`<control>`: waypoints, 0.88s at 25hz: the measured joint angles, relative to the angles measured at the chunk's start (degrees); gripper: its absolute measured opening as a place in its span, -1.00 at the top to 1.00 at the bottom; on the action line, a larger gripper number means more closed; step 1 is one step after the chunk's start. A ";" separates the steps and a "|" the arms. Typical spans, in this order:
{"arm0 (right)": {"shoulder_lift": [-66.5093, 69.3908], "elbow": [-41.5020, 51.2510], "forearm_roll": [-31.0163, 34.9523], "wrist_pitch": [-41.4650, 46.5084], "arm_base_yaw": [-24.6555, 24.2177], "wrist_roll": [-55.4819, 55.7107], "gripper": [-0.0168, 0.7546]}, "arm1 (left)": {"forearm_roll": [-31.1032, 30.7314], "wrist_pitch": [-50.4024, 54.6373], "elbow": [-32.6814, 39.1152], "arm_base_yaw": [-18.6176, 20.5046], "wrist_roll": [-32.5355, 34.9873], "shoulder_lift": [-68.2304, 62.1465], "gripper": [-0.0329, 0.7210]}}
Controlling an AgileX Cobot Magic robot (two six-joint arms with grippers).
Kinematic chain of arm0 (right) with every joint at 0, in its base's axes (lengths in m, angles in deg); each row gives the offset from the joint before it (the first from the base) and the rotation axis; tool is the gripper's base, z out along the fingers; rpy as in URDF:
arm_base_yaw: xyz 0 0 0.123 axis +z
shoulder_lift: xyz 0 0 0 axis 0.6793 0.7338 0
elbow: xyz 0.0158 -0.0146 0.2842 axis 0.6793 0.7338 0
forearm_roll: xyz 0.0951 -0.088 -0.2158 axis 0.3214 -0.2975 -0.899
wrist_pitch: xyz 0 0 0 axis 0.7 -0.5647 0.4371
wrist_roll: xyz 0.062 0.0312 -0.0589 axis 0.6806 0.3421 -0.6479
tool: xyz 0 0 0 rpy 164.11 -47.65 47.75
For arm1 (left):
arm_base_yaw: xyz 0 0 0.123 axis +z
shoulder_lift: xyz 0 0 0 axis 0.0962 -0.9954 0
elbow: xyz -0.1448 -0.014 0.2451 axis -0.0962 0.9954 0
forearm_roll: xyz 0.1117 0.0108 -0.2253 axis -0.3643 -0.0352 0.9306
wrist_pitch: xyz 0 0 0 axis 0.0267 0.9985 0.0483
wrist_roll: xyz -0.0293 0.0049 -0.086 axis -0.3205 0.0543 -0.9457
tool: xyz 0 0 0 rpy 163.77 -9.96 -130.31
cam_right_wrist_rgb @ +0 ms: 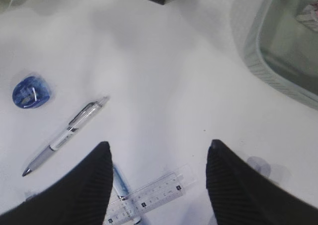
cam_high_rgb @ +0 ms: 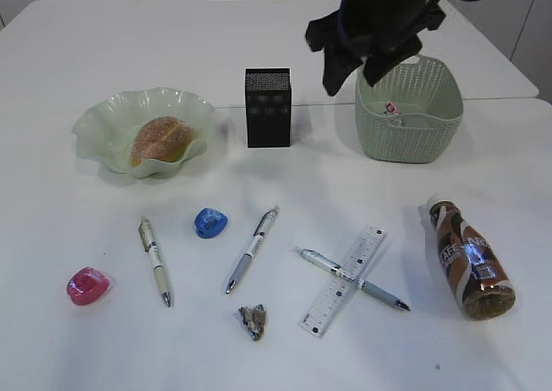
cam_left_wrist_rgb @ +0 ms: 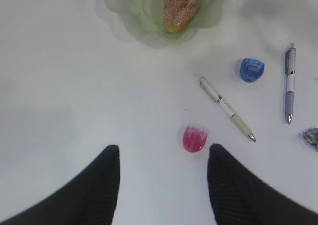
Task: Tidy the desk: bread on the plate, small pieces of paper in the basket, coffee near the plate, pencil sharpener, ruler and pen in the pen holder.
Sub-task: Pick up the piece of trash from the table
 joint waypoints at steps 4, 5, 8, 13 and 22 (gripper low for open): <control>0.00 2.18 -2.20 -0.10 5.95 -0.26 -0.27 | 0.00 0.26 0.00 0.00 0.00 0.82 -0.13; 0.00 2.18 -2.20 -0.10 5.95 -0.26 -0.27 | 0.00 0.34 0.00 0.00 0.00 1.08 -0.13; 0.00 4.58 -2.59 -0.21 10.33 -0.24 -0.26 | 0.00 0.74 0.00 0.00 0.00 1.58 -0.13; -0.26 8.41 -2.69 -0.21 12.34 -0.24 -0.22 | 0.10 1.36 0.00 0.00 0.00 2.37 -0.13; -2.38 18.59 0.45 -0.80 14.60 -0.24 -0.19 | 0.10 2.65 0.00 0.00 0.00 2.42 -0.13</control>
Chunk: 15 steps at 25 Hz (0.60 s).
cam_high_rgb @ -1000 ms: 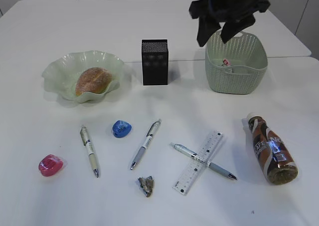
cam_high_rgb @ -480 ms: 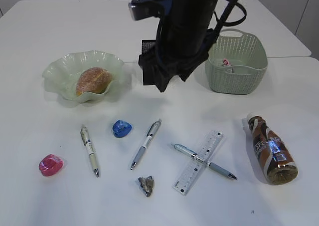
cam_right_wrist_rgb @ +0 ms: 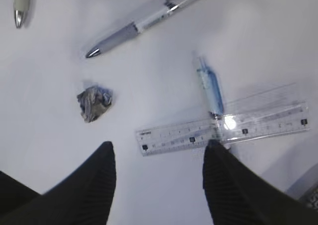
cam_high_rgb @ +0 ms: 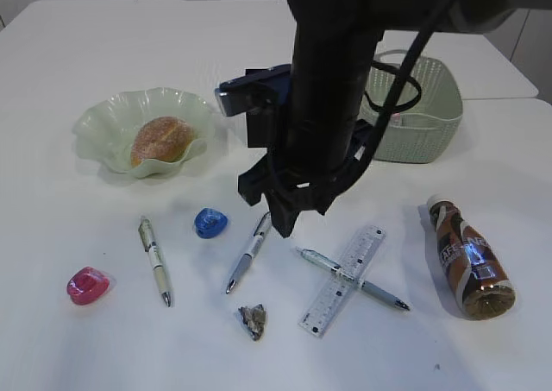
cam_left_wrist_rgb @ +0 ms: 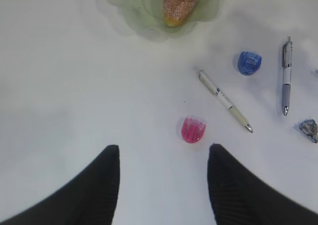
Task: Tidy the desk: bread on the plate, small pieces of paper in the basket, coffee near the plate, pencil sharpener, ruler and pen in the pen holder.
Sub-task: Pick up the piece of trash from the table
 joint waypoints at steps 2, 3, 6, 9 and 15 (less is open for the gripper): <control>-0.51 1.71 0.09 -0.12 1.33 0.00 -0.19 | 0.00 0.00 0.00 0.00 0.00 0.00 -0.13; -0.63 2.69 0.34 -0.24 2.50 0.00 -0.19 | 0.00 0.00 0.00 0.00 0.00 0.00 -0.13; -0.63 3.69 0.87 -0.34 5.01 0.10 -0.19 | 0.00 0.26 0.00 0.00 0.00 0.00 -0.13; -0.63 3.94 0.87 -0.37 7.17 0.80 -0.19 | 0.00 0.65 0.00 0.00 0.00 0.00 -0.13; -0.24 3.94 1.56 -0.60 8.62 2.96 -0.19 | 0.35 1.21 0.00 0.00 0.00 0.00 -0.13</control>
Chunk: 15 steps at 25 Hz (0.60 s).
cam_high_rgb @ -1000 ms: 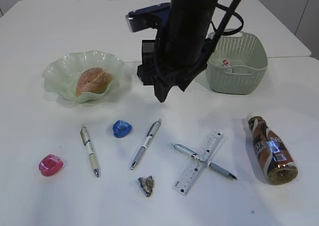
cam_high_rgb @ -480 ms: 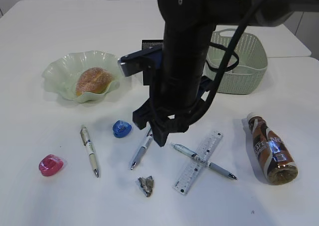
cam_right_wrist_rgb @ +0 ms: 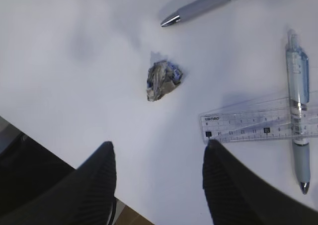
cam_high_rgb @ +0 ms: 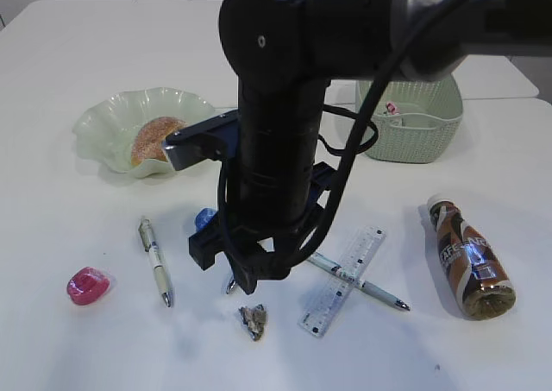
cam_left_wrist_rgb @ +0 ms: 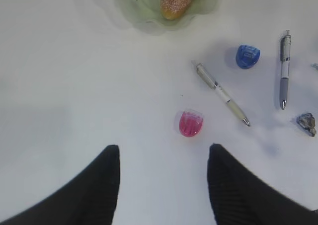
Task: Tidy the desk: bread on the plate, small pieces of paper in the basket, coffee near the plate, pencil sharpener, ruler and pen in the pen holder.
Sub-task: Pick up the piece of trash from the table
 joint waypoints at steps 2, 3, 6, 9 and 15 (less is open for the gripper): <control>1.00 0.00 0.00 -0.11 0.00 0.14 -0.19 | 0.26 0.04 0.00 0.00 0.00 0.00 -0.13; 1.48 0.00 0.05 -0.11 0.00 0.19 -0.19 | 0.26 0.13 0.00 0.00 0.00 0.00 -0.13; 2.04 0.00 0.14 -0.11 0.00 0.19 -0.19 | 0.35 0.46 0.00 0.00 0.00 0.00 -0.13; 2.15 0.00 0.18 -0.29 0.00 0.89 -0.19 | 0.38 0.44 0.00 0.00 0.00 0.00 -0.13; 2.29 0.00 0.28 -4.88 0.00 1.02 -0.19 | 0.48 0.44 0.00 0.00 0.00 0.08 -0.13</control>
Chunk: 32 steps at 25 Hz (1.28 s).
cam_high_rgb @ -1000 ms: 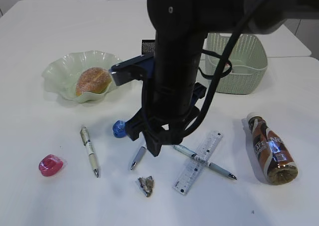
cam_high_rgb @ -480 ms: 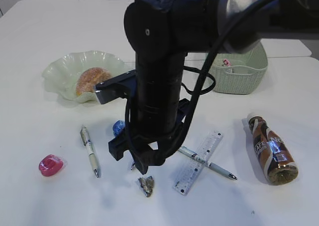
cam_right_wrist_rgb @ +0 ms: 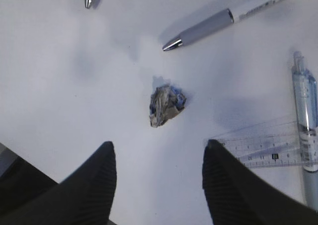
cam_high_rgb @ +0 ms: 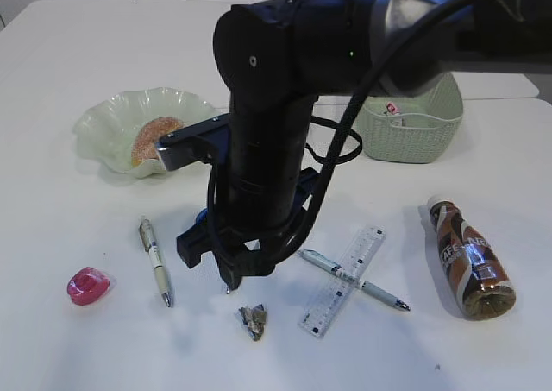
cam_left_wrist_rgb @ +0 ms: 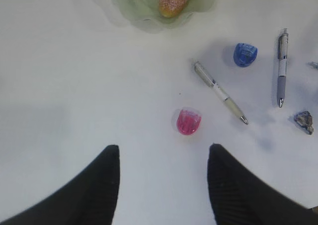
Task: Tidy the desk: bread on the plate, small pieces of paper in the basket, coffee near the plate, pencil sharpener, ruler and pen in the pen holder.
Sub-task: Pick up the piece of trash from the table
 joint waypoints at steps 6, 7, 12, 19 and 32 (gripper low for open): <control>2.48 0.00 0.29 -0.82 0.00 0.13 -0.19 | 0.00 0.00 0.00 0.00 -0.36 0.00 -0.13; 2.48 0.00 0.29 -0.82 0.00 0.13 -0.19 | 0.00 0.00 0.00 0.00 -0.36 0.00 -0.13; 4.98 0.00 0.79 -1.15 0.00 0.20 -0.19 | 0.00 0.14 0.00 0.00 -0.36 0.00 -0.13; 6.67 0.00 0.93 -1.33 0.00 0.20 -0.19 | 0.00 0.28 0.00 0.00 -0.36 0.00 -0.13; 9.43 0.00 0.93 -2.33 0.00 0.26 -0.19 | 0.00 0.40 0.00 0.00 -0.36 0.00 -0.13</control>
